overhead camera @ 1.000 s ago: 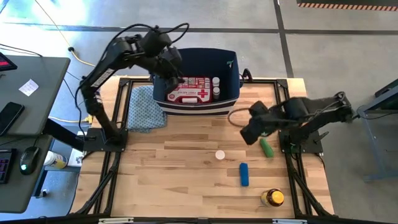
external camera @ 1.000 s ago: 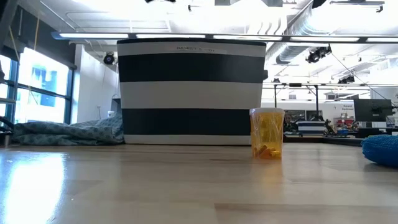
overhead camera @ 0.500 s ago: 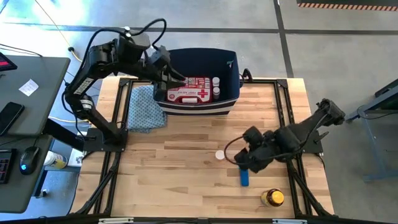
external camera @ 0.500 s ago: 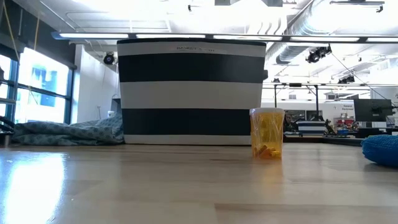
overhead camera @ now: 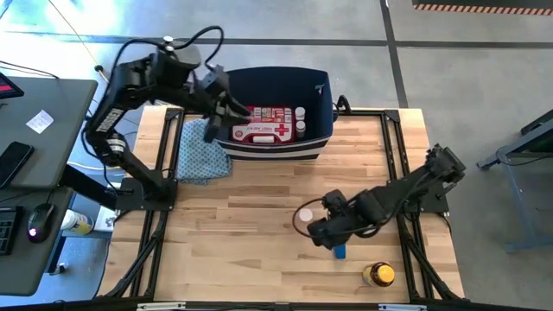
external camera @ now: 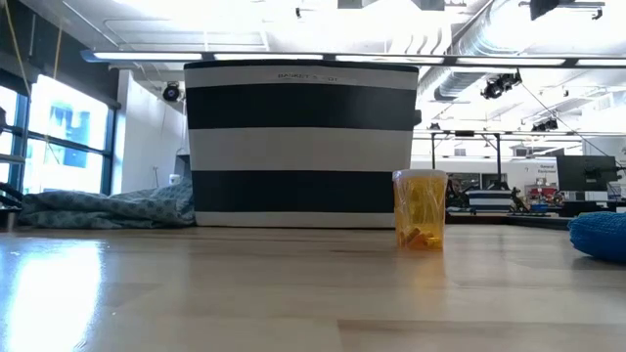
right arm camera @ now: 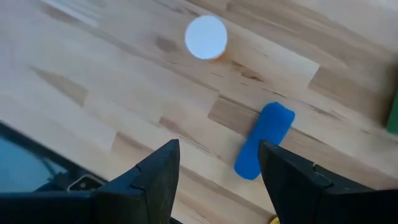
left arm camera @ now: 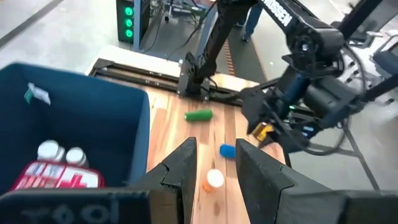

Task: Pick & place medical supplies in basket/bin
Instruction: Put the blue bandage into the blue bin

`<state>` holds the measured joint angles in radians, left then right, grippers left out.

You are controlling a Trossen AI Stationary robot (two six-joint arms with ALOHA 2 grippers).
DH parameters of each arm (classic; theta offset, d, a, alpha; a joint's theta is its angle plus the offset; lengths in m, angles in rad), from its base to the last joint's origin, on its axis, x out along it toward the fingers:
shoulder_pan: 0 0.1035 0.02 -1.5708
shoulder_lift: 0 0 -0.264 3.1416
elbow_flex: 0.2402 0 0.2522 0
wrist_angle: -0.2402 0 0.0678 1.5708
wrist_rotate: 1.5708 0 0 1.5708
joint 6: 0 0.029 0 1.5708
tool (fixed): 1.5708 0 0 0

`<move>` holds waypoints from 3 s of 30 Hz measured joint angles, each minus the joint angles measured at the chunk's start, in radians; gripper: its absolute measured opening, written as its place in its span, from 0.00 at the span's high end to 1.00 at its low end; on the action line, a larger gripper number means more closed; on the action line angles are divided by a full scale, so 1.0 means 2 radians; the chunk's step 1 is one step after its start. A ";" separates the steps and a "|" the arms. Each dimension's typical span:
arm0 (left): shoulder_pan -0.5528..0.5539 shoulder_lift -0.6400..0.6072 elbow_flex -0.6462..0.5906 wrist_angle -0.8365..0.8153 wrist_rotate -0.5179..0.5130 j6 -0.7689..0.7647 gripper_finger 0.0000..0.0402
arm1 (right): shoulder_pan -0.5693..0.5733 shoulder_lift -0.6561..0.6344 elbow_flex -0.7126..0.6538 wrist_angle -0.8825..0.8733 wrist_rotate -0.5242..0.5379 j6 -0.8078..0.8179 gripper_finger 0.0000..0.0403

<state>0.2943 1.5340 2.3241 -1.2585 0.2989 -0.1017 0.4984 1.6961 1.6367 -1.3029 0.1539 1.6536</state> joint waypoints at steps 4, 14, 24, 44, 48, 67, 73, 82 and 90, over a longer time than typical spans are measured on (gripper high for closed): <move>0.000 -0.021 0.000 -0.039 -0.001 0.000 0.64 | -0.011 0.027 0.000 0.002 -0.015 0.006 0.48; 0.000 -0.071 0.000 -0.125 0.016 0.000 0.64 | -0.032 0.093 -0.001 -0.019 -0.065 0.051 0.48; 0.000 -0.103 0.000 -0.143 0.016 0.005 0.64 | -0.018 0.062 -0.098 0.081 -0.108 0.091 0.48; 0.000 -0.072 0.000 -0.106 -0.033 -0.083 0.64 | 0.012 -0.034 -0.338 0.277 -0.134 0.114 0.48; 0.000 -0.068 0.000 -0.104 -0.034 -0.097 0.64 | 0.003 -0.044 -0.371 0.342 -0.128 0.113 0.47; 0.000 -0.068 0.000 -0.107 -0.046 -0.033 0.64 | -0.035 -0.044 -0.385 0.421 -0.115 0.108 0.48; 0.000 -0.068 0.000 -0.112 -0.022 -0.007 0.64 | -0.047 -0.044 -0.385 0.417 -0.118 0.106 0.48; 0.000 -0.070 0.000 -0.158 0.007 -0.002 0.64 | -0.063 -0.044 -0.385 0.421 -0.136 0.114 0.48; 0.000 -0.086 0.000 -0.157 0.013 0.009 0.64 | -0.063 -0.044 -0.384 0.426 -0.136 0.116 0.63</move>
<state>0.2939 1.3616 2.3241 -1.5719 0.3250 -0.0830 0.3725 1.6085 0.8684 -0.4513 -0.1181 1.8847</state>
